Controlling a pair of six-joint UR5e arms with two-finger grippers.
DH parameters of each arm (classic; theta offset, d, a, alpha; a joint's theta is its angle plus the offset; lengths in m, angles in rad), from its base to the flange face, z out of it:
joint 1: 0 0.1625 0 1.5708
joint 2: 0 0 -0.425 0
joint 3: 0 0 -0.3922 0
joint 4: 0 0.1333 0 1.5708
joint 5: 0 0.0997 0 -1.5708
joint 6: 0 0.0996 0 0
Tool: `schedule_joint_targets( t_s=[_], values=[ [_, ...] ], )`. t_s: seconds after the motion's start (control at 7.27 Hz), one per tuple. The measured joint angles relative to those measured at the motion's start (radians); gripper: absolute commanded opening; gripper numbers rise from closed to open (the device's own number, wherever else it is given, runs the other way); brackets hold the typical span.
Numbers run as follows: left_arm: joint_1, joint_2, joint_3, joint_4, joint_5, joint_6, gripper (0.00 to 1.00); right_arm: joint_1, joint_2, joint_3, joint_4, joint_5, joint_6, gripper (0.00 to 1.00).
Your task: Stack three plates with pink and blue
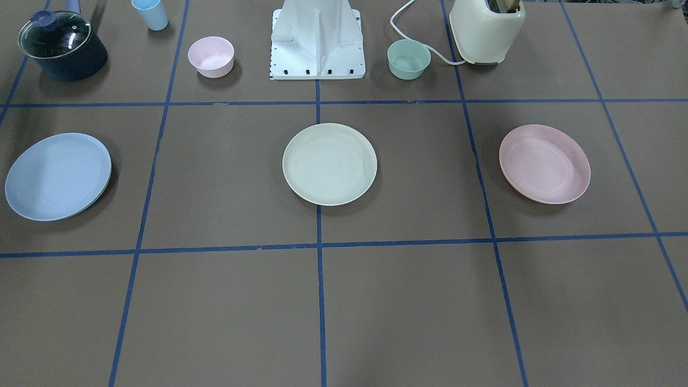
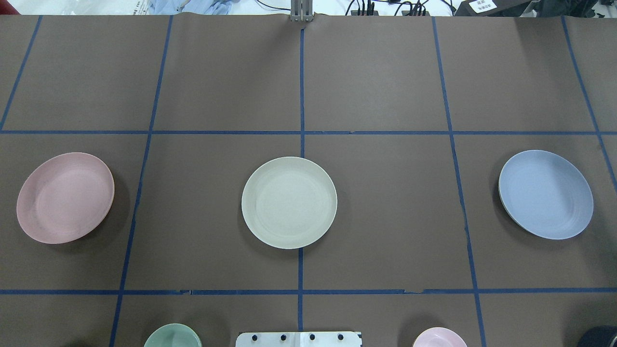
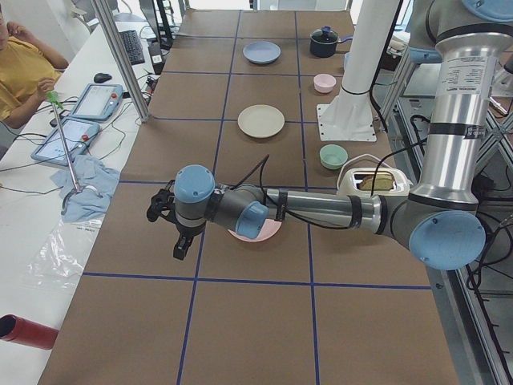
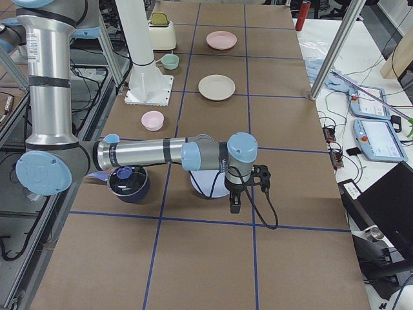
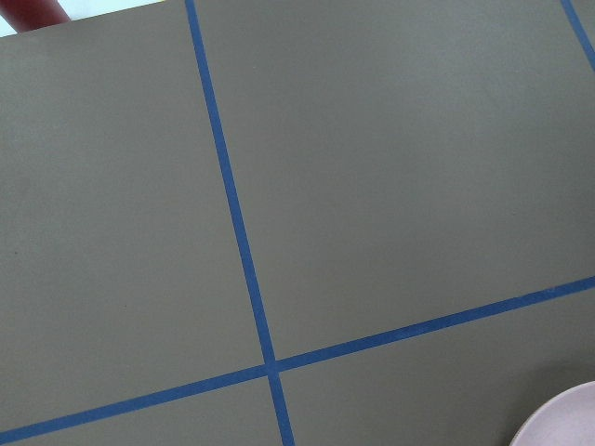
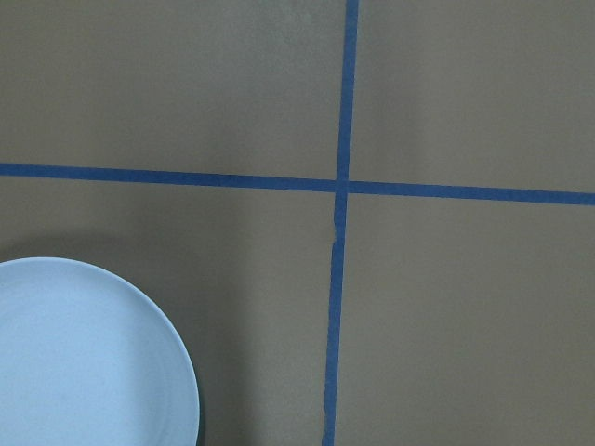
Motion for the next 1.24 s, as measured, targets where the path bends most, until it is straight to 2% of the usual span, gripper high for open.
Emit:
schedule_joint_targets(
  t_s=[0.41, 0.83, 1.24],
  values=[
    [0.004, 0.020, -0.006, -0.036, 0.001, -0.001, 1.00, -0.001, -0.014, -0.001, 0.002, 0.087, 0.000, 1.00],
    [0.025, 0.039, -0.011, -0.064, -0.013, -0.004, 1.00, -0.006, -0.015, -0.009, 0.005, 0.102, -0.002, 1.00],
    [0.181, 0.055, -0.008, -0.089, -0.023, -0.075, 1.00, -0.026, -0.015, -0.014, 0.006, 0.126, -0.006, 1.00]
  ],
)
